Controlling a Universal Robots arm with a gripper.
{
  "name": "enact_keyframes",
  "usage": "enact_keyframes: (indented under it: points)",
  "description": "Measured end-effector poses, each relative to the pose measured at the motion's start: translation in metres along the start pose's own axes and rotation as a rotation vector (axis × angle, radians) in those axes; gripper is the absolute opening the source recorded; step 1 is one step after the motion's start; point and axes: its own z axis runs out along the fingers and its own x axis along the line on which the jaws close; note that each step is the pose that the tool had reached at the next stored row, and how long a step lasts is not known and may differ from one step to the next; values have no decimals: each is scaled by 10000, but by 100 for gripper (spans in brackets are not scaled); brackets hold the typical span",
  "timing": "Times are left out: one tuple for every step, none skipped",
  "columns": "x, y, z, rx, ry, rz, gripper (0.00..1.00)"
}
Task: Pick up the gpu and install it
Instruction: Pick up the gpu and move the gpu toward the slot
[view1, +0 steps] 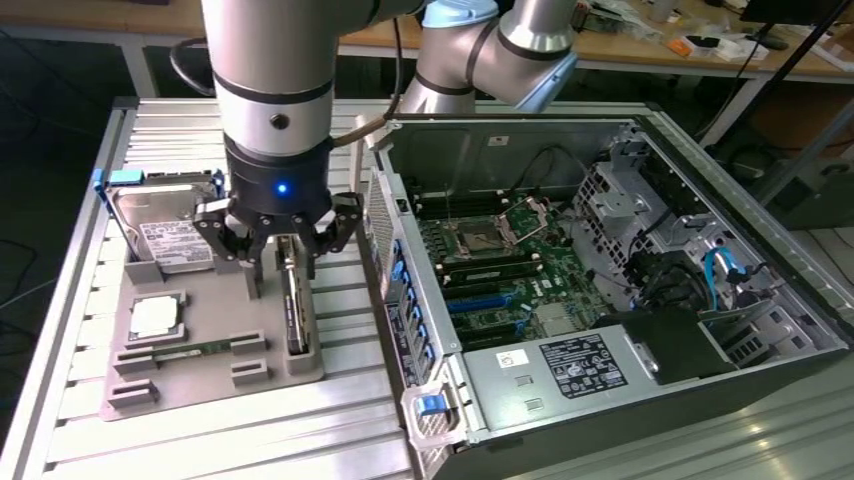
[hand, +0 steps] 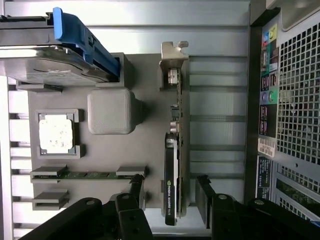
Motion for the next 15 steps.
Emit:
enact_keyframes:
  points:
    - [-1, 0, 26, 0, 1, 1, 54]
    - [-1, 0, 47, 0, 0, 0, 54]
    - [-2, 0, 65, 0, 0, 0, 54]
    - [-3, 0, 98, 0, -1, 1, 54]
    - [-4, 0, 129, -1, -1, 0, 54]
    - [-6, 0, 162, 0, 0, 1, 54]
    - [-11, -1, 215, -1, -1, 0, 54]
    - [-19, -1, 261, 0, 0, 1, 54]
    - [-34, -2, 298, -1, -1, 0, 54]
    - [-51, -2, 308, 1, 0, 0, 54]
    - [-72, -2, 322, 0, -1, 0, 54]
    - [-81, -2, 335, -1, -1, 1, 54]
    - [-81, -2, 335, 0, -1, 1, 54]
    - [-81, -2, 335, 0, 0, 1, 54]
    - [-81, -2, 335, 0, 0, 1, 54]
